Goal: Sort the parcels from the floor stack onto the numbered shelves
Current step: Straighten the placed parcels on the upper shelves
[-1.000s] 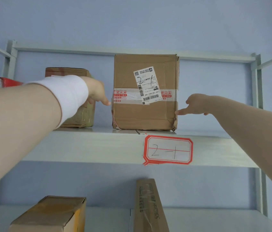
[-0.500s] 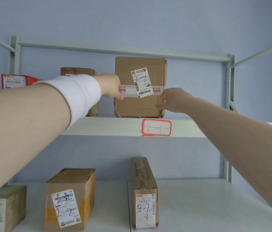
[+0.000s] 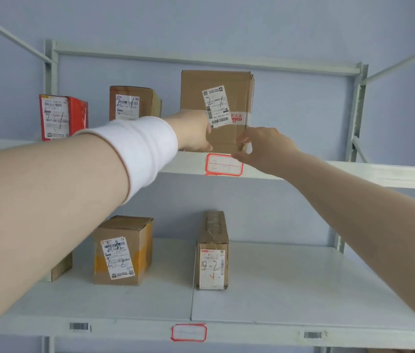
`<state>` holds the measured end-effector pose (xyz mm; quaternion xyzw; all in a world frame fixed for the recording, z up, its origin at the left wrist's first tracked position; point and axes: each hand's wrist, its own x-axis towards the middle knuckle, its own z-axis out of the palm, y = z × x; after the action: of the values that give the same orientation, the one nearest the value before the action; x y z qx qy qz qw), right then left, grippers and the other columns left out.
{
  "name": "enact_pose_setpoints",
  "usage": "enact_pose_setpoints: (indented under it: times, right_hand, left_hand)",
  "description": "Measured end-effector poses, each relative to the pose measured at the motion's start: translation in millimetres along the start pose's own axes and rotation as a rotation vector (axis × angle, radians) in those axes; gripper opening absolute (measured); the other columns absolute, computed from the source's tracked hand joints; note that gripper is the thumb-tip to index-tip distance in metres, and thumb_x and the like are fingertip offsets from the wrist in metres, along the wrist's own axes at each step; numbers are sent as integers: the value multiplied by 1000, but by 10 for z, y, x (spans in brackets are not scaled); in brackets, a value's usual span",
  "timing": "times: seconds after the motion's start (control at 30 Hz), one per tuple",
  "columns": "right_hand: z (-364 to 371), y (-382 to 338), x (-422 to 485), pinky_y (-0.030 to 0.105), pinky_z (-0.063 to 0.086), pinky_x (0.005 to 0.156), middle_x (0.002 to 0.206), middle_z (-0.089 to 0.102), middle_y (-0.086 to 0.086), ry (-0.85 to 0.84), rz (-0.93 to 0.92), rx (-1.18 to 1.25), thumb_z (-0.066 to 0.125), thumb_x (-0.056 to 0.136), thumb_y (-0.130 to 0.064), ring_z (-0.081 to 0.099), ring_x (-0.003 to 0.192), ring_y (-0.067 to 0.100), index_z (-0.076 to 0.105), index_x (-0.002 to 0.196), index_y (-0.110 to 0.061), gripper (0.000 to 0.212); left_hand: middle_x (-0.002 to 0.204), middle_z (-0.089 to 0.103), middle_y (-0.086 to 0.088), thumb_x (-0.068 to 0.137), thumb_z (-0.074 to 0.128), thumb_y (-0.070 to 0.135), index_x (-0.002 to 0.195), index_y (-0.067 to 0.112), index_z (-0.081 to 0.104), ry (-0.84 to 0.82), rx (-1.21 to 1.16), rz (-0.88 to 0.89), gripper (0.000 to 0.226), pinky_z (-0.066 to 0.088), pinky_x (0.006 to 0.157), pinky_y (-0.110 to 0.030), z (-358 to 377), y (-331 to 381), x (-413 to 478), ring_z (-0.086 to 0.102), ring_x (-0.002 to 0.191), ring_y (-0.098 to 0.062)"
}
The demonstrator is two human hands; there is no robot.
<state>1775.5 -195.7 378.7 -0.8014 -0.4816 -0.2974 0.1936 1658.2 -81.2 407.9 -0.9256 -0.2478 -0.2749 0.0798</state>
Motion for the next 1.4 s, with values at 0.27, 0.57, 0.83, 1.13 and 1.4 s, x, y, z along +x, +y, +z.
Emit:
enact_pose_setpoints:
  times: [0.27,0.57,0.83,1.13,1.4]
  right_hand:
    - [-77,-7,-400,36,44,94,130,55,0,-66,3,-86,54,91,-41,50,121,22,50,129,-20,44]
    - [116,-223,-702,37,41,100,135,52,-2,-151,32,-98,55,90,-43,46,126,20,47,132,-21,49]
    - [742,-257,-920,38,41,100,133,53,-1,-297,37,-63,56,90,-42,46,125,20,50,129,-20,45]
    - [1442,283,-968,35,37,100,135,51,-3,-457,78,-53,56,89,-44,43,129,18,48,131,-23,48]
    - [2196,907,-1035,36,41,101,128,57,2,-510,252,288,70,80,-39,53,117,22,45,133,-17,62]
  left_hand:
    - [126,56,-5,89,62,31,123,13,57,12,5,45,39,46,92,-35,117,252,-269,53,113,-28]
    - [122,60,-9,87,60,28,114,11,60,-85,5,58,32,47,86,-35,339,53,-675,57,110,-30]
    - [136,51,-5,89,61,32,132,14,49,-200,-93,-3,48,43,97,-37,968,-261,-942,50,122,-28]
    - [139,50,-3,88,62,33,134,17,48,-356,-155,-115,51,42,102,-37,2088,-421,-942,48,127,-23]
    - [143,45,-7,88,63,31,141,12,37,-453,-339,-265,62,40,105,-37,2953,-401,-848,46,128,-24]
